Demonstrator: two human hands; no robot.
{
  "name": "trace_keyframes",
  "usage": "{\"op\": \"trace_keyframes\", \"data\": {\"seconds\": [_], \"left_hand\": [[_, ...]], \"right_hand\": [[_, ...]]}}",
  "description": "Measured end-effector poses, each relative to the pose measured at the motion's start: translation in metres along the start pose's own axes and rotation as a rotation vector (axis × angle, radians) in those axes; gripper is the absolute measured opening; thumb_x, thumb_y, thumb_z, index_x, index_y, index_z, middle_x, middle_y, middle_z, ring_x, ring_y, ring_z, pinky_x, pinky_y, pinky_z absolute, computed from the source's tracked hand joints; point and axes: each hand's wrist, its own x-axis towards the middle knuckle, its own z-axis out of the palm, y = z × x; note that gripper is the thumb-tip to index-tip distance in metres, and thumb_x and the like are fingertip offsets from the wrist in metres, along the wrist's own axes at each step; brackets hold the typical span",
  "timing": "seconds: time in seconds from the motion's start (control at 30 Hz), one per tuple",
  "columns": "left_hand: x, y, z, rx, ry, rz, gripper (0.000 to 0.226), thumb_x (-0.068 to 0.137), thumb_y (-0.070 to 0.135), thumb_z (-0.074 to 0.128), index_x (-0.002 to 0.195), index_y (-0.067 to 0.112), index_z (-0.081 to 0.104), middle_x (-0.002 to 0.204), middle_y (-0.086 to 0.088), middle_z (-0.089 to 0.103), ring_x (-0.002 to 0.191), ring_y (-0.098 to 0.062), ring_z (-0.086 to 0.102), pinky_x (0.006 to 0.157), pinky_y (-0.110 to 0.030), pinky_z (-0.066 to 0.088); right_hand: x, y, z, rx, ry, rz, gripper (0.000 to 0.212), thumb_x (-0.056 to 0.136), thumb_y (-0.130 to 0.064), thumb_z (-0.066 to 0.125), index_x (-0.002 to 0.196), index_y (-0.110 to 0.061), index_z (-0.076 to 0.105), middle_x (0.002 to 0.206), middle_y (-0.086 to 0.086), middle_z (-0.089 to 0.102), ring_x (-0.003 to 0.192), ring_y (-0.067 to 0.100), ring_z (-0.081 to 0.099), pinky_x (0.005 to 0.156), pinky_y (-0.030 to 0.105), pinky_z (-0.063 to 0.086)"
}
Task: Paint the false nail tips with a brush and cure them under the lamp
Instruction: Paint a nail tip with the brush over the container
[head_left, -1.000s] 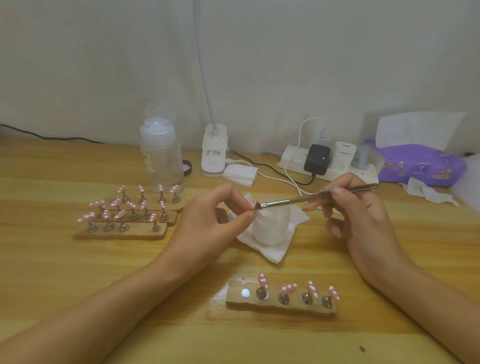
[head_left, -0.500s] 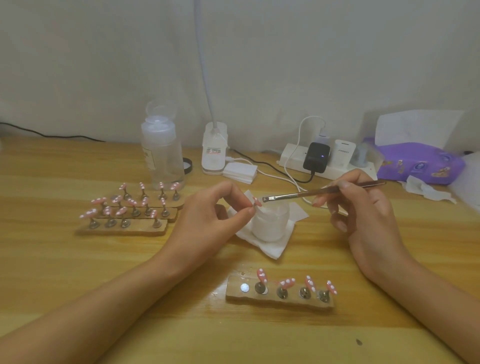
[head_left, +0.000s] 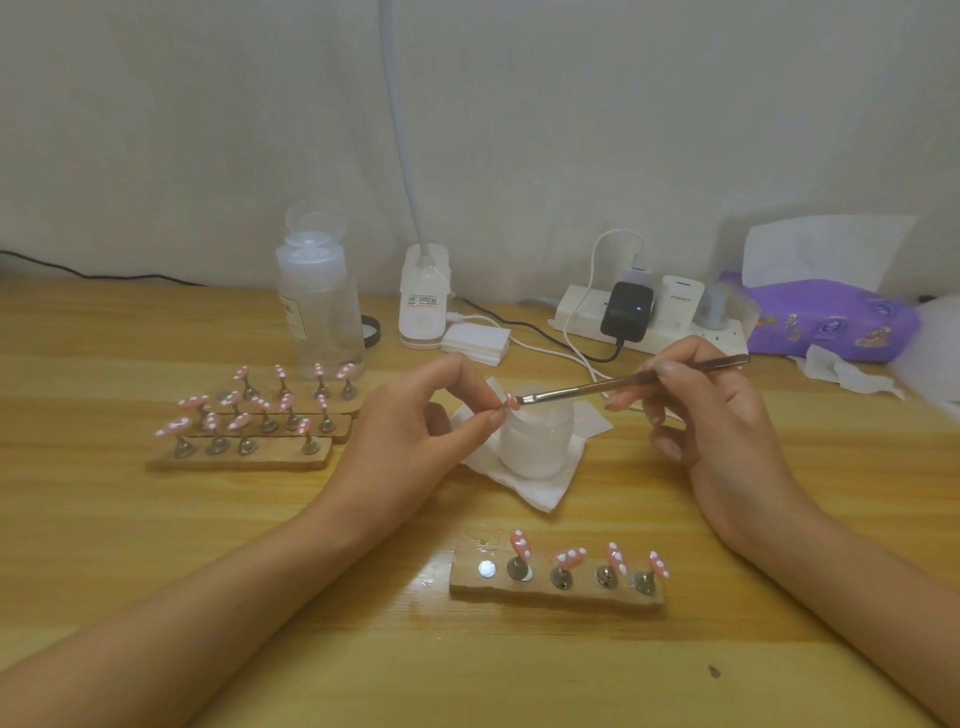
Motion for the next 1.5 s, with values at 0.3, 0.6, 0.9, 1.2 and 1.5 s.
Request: {"op": "trace_keyframes", "data": {"seconds": [0.3, 0.6, 0.9, 1.2, 1.5], "left_hand": [[-0.0003, 0.0004, -0.0001, 0.013, 0.012, 0.028, 0.011, 0.086, 0.021, 0.073, 0.079, 0.024, 0.066, 0.083, 0.020, 0.067, 0.047, -0.005, 0.040, 0.050, -0.014, 0.036], [-0.0001, 0.0012, 0.0004, 0.012, 0.012, 0.060, 0.010, 0.086, 0.025, 0.074, 0.080, 0.022, 0.067, 0.079, 0.021, 0.065, 0.048, -0.005, 0.038, 0.050, -0.012, 0.032], [-0.0001, 0.0019, 0.0004, 0.024, 0.007, 0.055, 0.009, 0.085, 0.022, 0.075, 0.081, 0.019, 0.068, 0.077, 0.022, 0.064, 0.047, -0.006, 0.038, 0.050, -0.012, 0.033], [-0.0004, 0.0029, 0.0002, 0.008, 0.004, 0.016, 0.009, 0.084, 0.025, 0.075, 0.080, 0.021, 0.068, 0.087, 0.015, 0.070, 0.049, -0.006, 0.042, 0.050, -0.018, 0.038], [0.0000, 0.0011, 0.0002, 0.020, -0.002, -0.044, 0.008, 0.085, 0.026, 0.074, 0.081, 0.024, 0.067, 0.089, 0.016, 0.069, 0.050, -0.008, 0.049, 0.050, -0.020, 0.044]], "right_hand": [[0.0012, 0.0002, -0.0005, 0.028, 0.021, 0.033, 0.027, 0.099, -0.011, 0.045, 0.076, -0.020, 0.055, 0.071, 0.008, 0.071, 0.062, 0.008, 0.051, 0.042, 0.016, 0.033], [0.0012, 0.0002, 0.0008, 0.040, 0.024, 0.052, 0.026, 0.101, -0.011, 0.044, 0.078, -0.020, 0.053, 0.071, 0.008, 0.072, 0.057, 0.005, 0.049, 0.041, 0.015, 0.032], [0.0018, 0.0008, -0.0003, 0.041, 0.012, 0.056, 0.025, 0.101, -0.013, 0.046, 0.078, -0.020, 0.052, 0.072, 0.008, 0.072, 0.055, 0.006, 0.046, 0.040, 0.015, 0.029], [0.0021, 0.0012, -0.0001, 0.031, 0.025, 0.051, 0.022, 0.099, -0.016, 0.049, 0.078, -0.020, 0.053, 0.073, 0.008, 0.072, 0.056, 0.007, 0.045, 0.040, 0.016, 0.030], [0.0004, 0.0018, -0.0007, 0.043, 0.019, 0.035, 0.025, 0.100, -0.014, 0.048, 0.077, -0.021, 0.055, 0.073, 0.010, 0.072, 0.064, 0.008, 0.053, 0.042, 0.017, 0.035]]}}
